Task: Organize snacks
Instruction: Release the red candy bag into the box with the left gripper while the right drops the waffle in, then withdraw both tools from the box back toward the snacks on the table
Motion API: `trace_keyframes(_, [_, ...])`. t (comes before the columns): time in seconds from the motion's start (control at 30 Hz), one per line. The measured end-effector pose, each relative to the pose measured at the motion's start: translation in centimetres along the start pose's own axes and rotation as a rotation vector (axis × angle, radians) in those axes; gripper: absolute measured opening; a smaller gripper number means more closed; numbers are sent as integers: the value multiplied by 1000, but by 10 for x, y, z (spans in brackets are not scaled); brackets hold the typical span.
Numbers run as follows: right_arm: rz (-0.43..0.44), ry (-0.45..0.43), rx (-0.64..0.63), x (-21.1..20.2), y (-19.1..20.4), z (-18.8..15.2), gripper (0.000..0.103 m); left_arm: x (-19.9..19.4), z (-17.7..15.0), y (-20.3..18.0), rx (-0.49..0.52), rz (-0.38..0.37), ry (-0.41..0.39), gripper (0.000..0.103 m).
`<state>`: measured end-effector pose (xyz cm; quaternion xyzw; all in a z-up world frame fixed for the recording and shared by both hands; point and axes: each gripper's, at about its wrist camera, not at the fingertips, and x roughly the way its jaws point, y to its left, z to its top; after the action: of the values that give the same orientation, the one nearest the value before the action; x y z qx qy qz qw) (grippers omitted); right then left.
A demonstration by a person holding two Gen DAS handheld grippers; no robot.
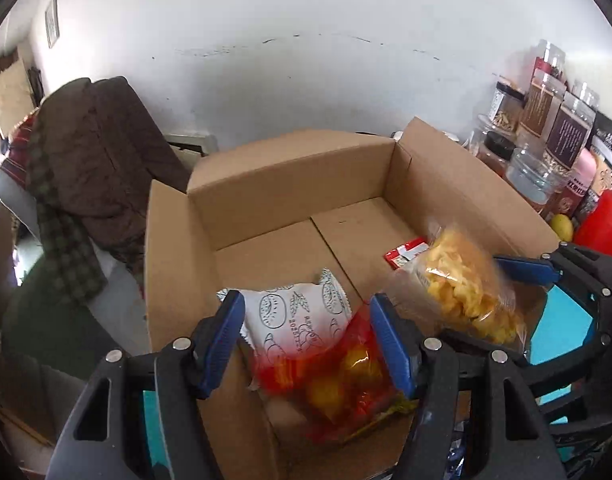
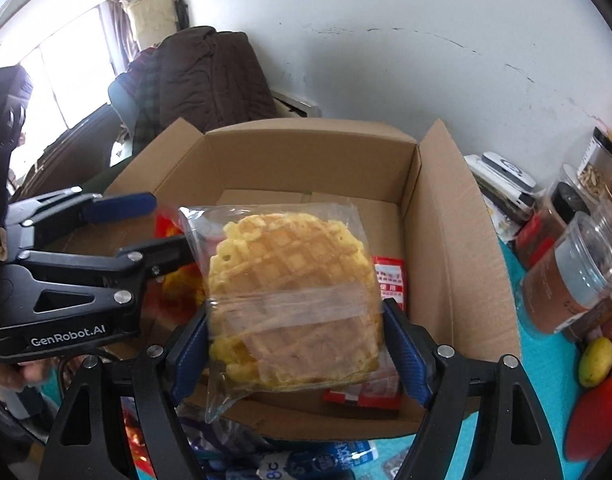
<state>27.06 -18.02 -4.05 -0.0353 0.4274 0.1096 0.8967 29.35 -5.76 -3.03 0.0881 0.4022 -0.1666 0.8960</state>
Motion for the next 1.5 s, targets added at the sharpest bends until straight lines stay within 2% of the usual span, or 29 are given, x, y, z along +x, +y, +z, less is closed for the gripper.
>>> trace_keyframes(0.17, [-11,3,-11,-4,3,-3,80,-3,0,2,-14,12,16,64])
trace_keyframes(0.33, [-39,-15,-14,-16,5,-1,80,-18,-2,6,-27,22,-7,64])
trace_keyframes(0.9, [-86,-207,-59,-115,42,0,80,-125,-4,7,-51,60,-184,65])
trace_keyframes(1.13, [-96,-297,-66,-162,63,-13,80,-175,-20,7,-59,76,-254,65])
trace_keyframes(1.5, [-78,-361,-68,-205,94,-46,82,-237,-64,2,-71,102,-317,65])
